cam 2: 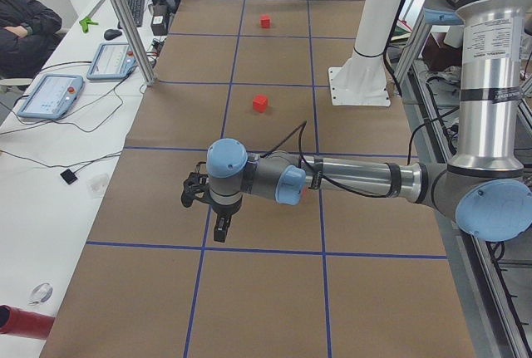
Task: Form red blocks into L shape at center
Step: 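Move the left gripper down onto the middle red cube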
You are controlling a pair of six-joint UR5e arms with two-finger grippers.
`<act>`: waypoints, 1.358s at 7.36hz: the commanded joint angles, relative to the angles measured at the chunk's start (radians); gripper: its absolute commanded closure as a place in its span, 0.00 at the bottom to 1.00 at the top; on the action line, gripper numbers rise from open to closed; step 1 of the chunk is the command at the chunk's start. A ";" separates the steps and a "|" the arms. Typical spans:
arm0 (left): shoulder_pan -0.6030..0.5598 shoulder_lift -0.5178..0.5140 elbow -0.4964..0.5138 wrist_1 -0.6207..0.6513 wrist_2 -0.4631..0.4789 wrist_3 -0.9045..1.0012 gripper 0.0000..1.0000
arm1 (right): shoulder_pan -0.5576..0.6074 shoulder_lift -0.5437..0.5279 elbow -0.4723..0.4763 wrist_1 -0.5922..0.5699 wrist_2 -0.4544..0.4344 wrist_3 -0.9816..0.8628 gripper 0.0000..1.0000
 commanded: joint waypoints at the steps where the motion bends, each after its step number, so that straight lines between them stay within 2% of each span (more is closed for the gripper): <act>1: 0.052 -0.072 -0.003 -0.047 -0.003 -0.050 0.00 | -0.001 0.008 0.007 0.002 0.000 0.001 0.01; 3: 0.166 -0.257 -0.007 -0.049 0.000 -0.098 0.00 | -0.003 0.009 0.000 0.037 0.000 0.003 0.01; 4: 0.219 -0.301 -0.007 -0.052 0.003 -0.163 0.00 | -0.003 0.011 0.000 0.038 0.000 0.003 0.01; 6: 0.351 -0.413 -0.009 -0.055 0.005 -0.513 0.00 | -0.004 0.012 -0.002 0.043 -0.002 0.001 0.01; 7: 0.435 -0.470 -0.016 -0.061 0.072 -0.705 0.00 | -0.006 0.014 -0.002 0.043 -0.002 0.001 0.01; 8: 0.550 -0.497 -0.045 -0.065 0.203 -0.875 0.00 | -0.006 0.014 -0.002 0.043 -0.002 0.001 0.01; 9: 0.668 -0.499 -0.094 -0.065 0.355 -0.944 0.00 | -0.006 0.014 -0.002 0.043 -0.002 0.001 0.01; 10: 0.771 -0.502 -0.116 -0.082 0.452 -0.950 0.00 | -0.006 0.014 0.000 0.043 -0.002 0.001 0.01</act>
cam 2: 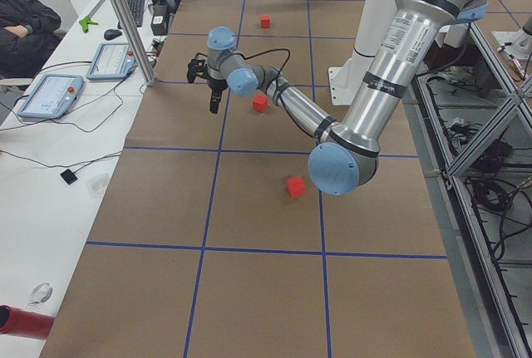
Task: Form red blocks into L shape at center
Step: 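Move the left gripper down onto the middle red cube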
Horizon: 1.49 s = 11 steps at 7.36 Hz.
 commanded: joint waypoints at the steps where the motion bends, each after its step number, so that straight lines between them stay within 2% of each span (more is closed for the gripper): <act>1: 0.217 -0.024 -0.025 -0.076 0.180 -0.072 0.00 | 0.000 0.000 0.000 0.000 0.002 0.000 0.01; 4: 0.311 -0.035 0.050 -0.226 0.211 -0.027 0.01 | 0.000 0.000 0.003 0.000 0.003 0.000 0.01; 6: 0.336 -0.040 0.088 -0.238 0.248 0.001 0.01 | 0.000 0.000 0.001 0.000 0.003 -0.002 0.01; 11: 0.387 -0.038 0.116 -0.238 0.249 0.001 0.01 | 0.000 0.000 0.000 0.000 0.003 -0.002 0.01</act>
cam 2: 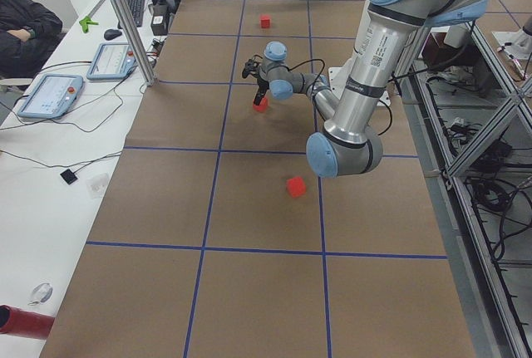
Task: Form red blocks into L shape at center
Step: 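Close the left gripper on the middle red cube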
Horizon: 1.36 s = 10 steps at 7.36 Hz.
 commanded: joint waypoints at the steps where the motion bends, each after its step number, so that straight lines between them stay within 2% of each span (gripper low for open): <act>1: 0.014 0.001 0.010 0.001 0.001 0.000 0.01 | 0.000 0.000 0.000 0.000 0.000 0.000 0.01; 3: 0.025 0.002 0.026 0.003 0.016 0.000 0.01 | 0.000 0.000 0.000 0.000 0.000 0.000 0.01; 4: 0.025 0.001 0.026 0.003 0.017 -0.001 0.06 | 0.000 0.000 0.000 0.000 0.000 0.000 0.01; 5: 0.025 0.001 0.026 0.004 0.017 -0.001 0.23 | 0.000 0.000 0.000 0.000 0.000 0.000 0.01; 7: 0.021 0.005 0.025 0.004 0.018 -0.009 0.81 | 0.000 0.000 0.001 0.000 0.002 0.000 0.01; 8: 0.021 0.002 0.014 0.006 0.020 -0.018 1.00 | 0.000 0.000 0.001 0.000 0.002 0.000 0.01; 9: 0.013 -0.012 0.014 0.007 0.020 -0.034 1.00 | 0.000 0.000 0.001 0.000 0.002 0.000 0.01; 10: -0.004 -0.078 0.046 0.015 0.021 -0.066 1.00 | 0.000 0.000 0.003 0.000 0.002 0.000 0.01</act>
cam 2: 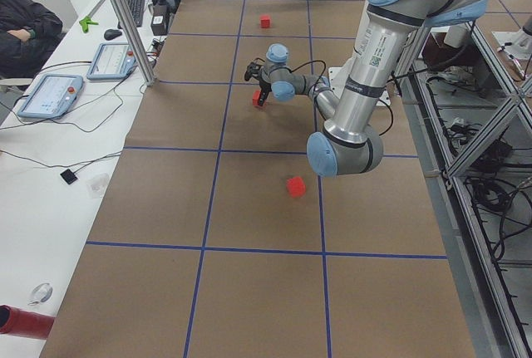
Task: Form red blocks into L shape at center
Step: 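Close the left gripper on the middle red cube, then carry the red cube with the left gripper to the table center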
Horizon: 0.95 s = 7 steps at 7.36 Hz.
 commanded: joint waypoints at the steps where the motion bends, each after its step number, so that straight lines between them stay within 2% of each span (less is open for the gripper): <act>1: -0.023 -0.145 0.090 0.037 0.001 -0.059 1.00 | 0.000 0.000 0.003 0.000 0.000 0.000 0.01; 3: -0.027 -0.311 0.239 0.085 0.037 -0.117 1.00 | 0.000 0.000 0.001 0.000 0.000 0.000 0.01; 4: -0.027 -0.362 0.297 0.103 0.040 -0.131 1.00 | 0.000 0.000 0.003 0.000 0.000 0.001 0.01; 7: -0.023 -0.384 0.333 0.141 0.043 -0.182 1.00 | 0.000 0.002 0.001 0.000 0.000 0.001 0.01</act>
